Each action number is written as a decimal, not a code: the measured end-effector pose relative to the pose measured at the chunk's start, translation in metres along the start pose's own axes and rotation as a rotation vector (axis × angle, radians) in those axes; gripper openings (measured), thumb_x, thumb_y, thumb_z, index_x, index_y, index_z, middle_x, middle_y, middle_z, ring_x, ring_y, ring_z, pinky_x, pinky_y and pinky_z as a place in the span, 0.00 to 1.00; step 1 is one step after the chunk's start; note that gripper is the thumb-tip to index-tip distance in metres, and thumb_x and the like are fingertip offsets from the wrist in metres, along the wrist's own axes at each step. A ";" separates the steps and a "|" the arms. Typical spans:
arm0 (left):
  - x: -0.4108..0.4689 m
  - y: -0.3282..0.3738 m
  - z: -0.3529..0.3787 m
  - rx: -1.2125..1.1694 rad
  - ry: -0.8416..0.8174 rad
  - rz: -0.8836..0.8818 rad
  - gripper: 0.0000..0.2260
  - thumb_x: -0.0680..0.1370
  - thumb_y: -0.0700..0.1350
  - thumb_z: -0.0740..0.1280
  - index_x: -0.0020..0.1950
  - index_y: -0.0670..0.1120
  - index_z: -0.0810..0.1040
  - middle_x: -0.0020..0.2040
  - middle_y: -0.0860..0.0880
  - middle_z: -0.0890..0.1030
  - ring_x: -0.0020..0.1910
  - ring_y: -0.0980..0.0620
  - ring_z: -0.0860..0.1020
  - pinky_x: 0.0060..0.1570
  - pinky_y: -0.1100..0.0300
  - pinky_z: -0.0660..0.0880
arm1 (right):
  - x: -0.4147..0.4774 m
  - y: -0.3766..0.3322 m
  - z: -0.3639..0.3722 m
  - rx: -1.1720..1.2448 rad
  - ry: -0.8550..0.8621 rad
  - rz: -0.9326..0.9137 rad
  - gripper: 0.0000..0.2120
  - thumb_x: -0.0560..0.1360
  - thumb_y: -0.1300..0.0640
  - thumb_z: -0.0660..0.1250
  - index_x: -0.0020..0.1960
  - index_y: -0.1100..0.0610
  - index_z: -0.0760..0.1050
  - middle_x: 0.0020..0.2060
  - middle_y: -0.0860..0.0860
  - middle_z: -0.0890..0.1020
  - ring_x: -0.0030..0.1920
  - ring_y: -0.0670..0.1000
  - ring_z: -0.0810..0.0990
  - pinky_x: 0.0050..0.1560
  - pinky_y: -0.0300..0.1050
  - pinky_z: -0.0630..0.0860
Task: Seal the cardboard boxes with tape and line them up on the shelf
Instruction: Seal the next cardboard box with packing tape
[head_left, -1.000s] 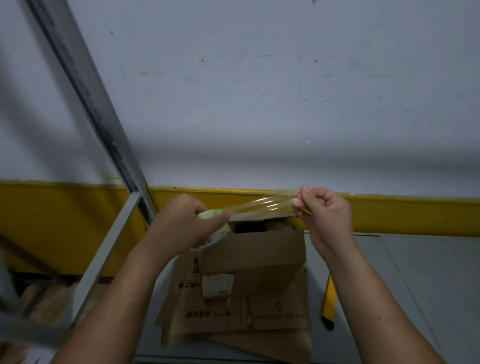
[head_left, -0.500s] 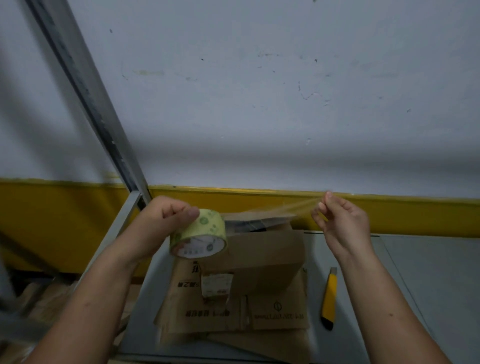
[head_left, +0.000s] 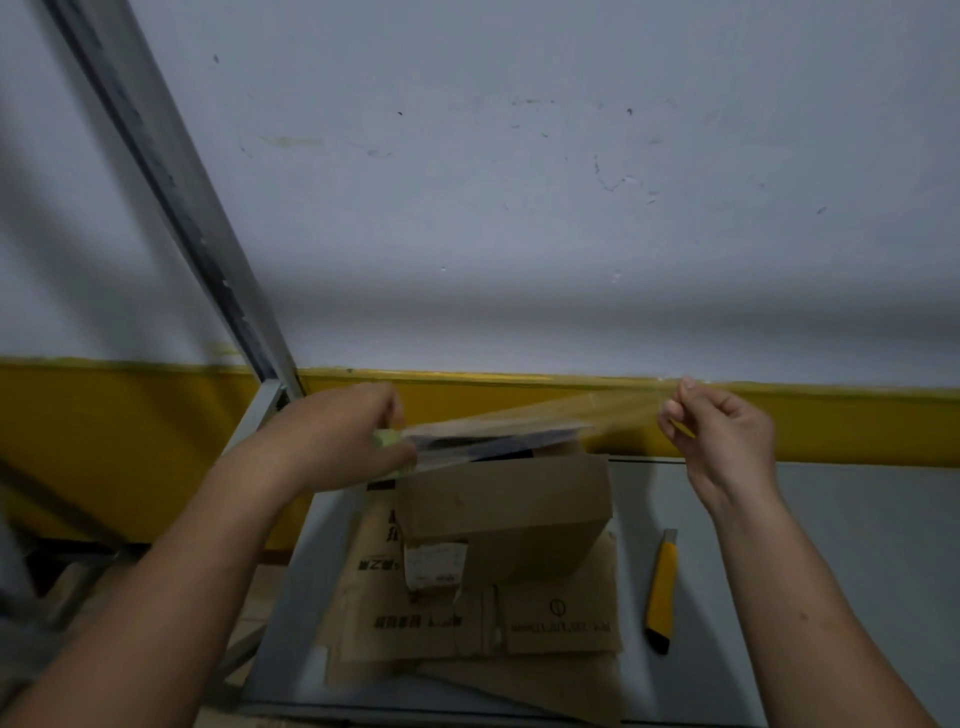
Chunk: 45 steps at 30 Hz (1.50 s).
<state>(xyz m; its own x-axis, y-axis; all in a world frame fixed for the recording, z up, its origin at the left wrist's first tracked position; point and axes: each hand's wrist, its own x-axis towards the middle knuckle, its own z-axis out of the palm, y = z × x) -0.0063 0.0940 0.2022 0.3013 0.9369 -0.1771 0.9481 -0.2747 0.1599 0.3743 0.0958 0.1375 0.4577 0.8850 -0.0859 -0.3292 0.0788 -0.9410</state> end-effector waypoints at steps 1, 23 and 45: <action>0.008 0.004 -0.002 -0.011 -0.061 0.032 0.17 0.79 0.65 0.68 0.61 0.58 0.73 0.55 0.60 0.78 0.51 0.56 0.79 0.52 0.52 0.81 | 0.002 0.000 -0.003 -0.001 0.003 0.004 0.07 0.80 0.62 0.71 0.43 0.59 0.79 0.35 0.52 0.79 0.33 0.48 0.77 0.41 0.47 0.77; 0.126 0.022 0.014 -0.094 -1.088 -0.099 0.21 0.77 0.54 0.71 0.65 0.43 0.84 0.65 0.39 0.84 0.63 0.34 0.82 0.69 0.36 0.75 | 0.010 0.018 -0.030 -0.118 -0.005 0.150 0.05 0.79 0.58 0.72 0.48 0.60 0.81 0.35 0.54 0.82 0.37 0.49 0.80 0.41 0.44 0.80; 0.112 -0.040 0.020 -0.339 -0.999 -0.155 0.11 0.84 0.43 0.66 0.62 0.40 0.84 0.49 0.42 0.85 0.39 0.47 0.81 0.34 0.57 0.77 | 0.003 0.074 0.001 -0.156 0.058 0.351 0.07 0.78 0.56 0.74 0.46 0.60 0.82 0.37 0.53 0.85 0.42 0.51 0.84 0.50 0.51 0.83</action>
<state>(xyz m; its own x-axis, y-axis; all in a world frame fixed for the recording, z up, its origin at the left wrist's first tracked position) -0.0088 0.2056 0.1568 0.2717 0.3124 -0.9103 0.9520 0.0514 0.3018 0.3504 0.1043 0.0683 0.3868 0.8182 -0.4253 -0.3460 -0.2987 -0.8894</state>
